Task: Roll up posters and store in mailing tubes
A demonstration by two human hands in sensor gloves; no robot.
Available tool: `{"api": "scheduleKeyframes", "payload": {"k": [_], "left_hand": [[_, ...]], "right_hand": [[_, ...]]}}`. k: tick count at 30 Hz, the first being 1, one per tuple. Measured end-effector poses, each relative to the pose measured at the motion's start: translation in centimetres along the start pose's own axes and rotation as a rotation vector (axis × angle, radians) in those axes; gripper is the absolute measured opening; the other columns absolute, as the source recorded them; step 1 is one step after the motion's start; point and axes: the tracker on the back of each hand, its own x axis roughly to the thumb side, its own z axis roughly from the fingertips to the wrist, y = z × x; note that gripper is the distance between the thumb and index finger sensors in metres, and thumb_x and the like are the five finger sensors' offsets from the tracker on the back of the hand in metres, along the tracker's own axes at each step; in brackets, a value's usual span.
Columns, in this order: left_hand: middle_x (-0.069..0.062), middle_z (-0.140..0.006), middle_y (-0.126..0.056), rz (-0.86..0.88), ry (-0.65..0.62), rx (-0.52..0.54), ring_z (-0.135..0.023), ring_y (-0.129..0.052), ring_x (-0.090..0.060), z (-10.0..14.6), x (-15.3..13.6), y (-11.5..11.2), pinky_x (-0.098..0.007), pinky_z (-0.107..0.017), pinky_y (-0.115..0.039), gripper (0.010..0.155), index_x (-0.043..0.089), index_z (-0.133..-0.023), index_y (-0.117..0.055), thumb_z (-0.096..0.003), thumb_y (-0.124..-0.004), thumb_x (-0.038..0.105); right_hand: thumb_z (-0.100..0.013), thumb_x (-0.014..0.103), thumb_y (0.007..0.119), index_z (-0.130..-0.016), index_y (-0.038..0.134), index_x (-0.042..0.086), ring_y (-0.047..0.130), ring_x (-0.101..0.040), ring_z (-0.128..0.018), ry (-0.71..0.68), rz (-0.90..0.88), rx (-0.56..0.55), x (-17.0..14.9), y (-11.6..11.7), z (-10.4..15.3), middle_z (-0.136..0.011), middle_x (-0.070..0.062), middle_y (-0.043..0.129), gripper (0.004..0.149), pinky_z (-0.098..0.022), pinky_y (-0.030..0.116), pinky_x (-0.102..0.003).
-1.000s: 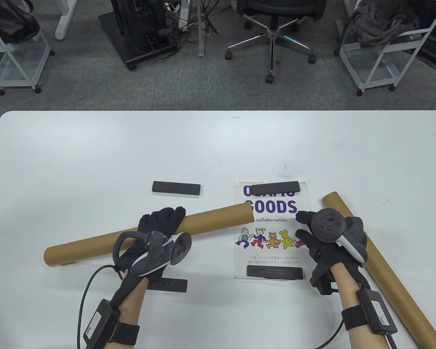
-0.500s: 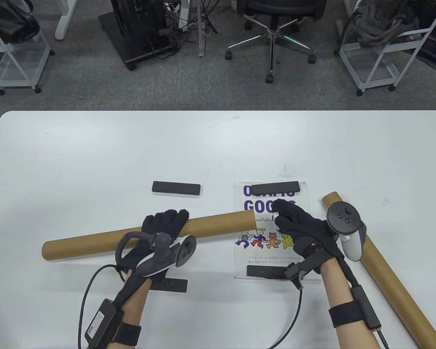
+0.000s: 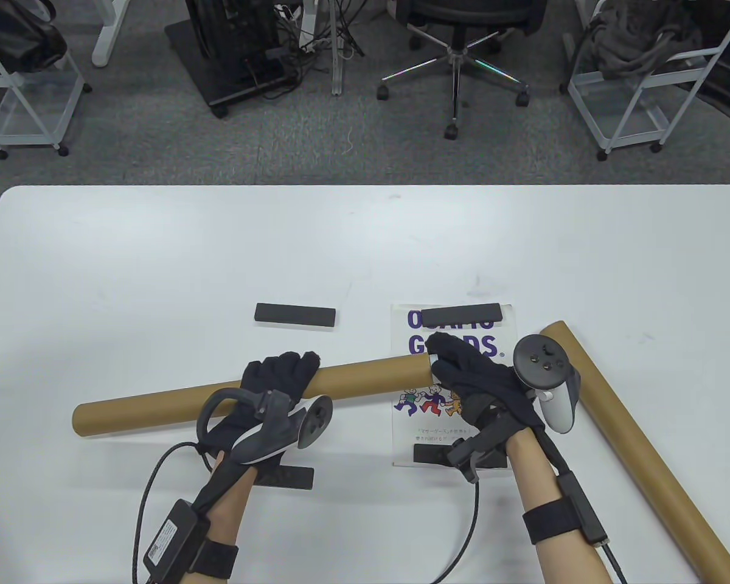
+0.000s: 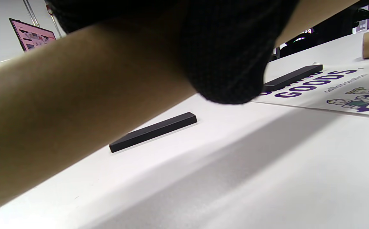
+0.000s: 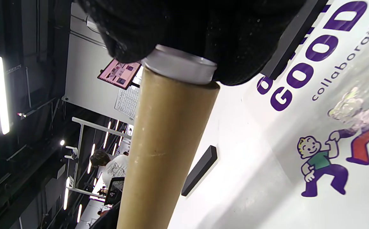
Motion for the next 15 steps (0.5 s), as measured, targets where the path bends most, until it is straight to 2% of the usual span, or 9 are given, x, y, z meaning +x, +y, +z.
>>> {"api": "scheduleKeyframes", "payload": {"k": [3,8,10,13,15], "left_hand": [[0.001,-0.118,-0.068,0.017,-0.002,-0.005,-0.105,-0.085,-0.028,0.0,0.0,0.0,-0.051,-0.083,-0.072,0.088,0.028,-0.118,-0.048,-0.0421,-0.092,0.034],[-0.001,-0.117,-0.069,0.002,-0.003,-0.011,-0.104,-0.086,-0.028,0.0,0.1,-0.1,-0.051,-0.082,-0.073,0.088,0.027,-0.118,-0.049,-0.042,-0.092,0.034],[-0.002,-0.117,-0.069,0.002,-0.004,-0.015,-0.103,-0.086,-0.029,0.0,0.1,-0.1,-0.051,-0.081,-0.073,0.088,0.026,-0.118,-0.049,-0.0422,-0.093,0.035],[-0.005,-0.116,-0.07,0.002,-0.011,-0.011,-0.101,-0.088,-0.031,0.0,0.4,0.2,-0.053,-0.079,-0.075,0.088,0.022,-0.119,-0.049,-0.0425,-0.093,0.035],[-0.006,-0.116,-0.07,-0.004,-0.004,0.005,-0.101,-0.088,-0.033,0.1,0.6,0.3,-0.054,-0.078,-0.075,0.089,0.019,-0.119,-0.049,-0.0426,-0.093,0.034]], "right_hand": [[-0.052,0.026,0.073,-0.102,0.061,0.008,0.075,-0.049,-0.091,-0.004,0.014,0.006,0.0,0.4,0.0,-0.107,-0.024,0.064,0.055,-0.064,0.077,-0.05],[-0.053,0.025,0.071,-0.103,0.06,0.008,0.075,-0.049,-0.092,0.012,0.063,-0.045,0.3,1.1,0.1,-0.108,-0.024,0.064,0.054,-0.065,0.077,-0.051],[-0.054,0.024,0.067,-0.104,0.058,0.006,0.071,-0.051,-0.094,-0.011,0.077,-0.039,0.5,1.7,0.1,-0.11,-0.026,0.06,0.054,-0.065,0.075,-0.053],[-0.054,0.029,0.067,-0.11,0.037,0.0,0.052,-0.058,-0.099,-0.044,0.128,-0.004,1.2,3.3,0.2,-0.114,-0.034,0.04,0.07,-0.068,0.062,-0.062],[-0.054,0.034,0.066,-0.11,0.021,-0.006,0.038,-0.062,-0.099,-0.073,0.143,-0.012,1.8,4.5,0.3,-0.113,-0.04,0.025,0.082,-0.067,0.052,-0.068]]}}
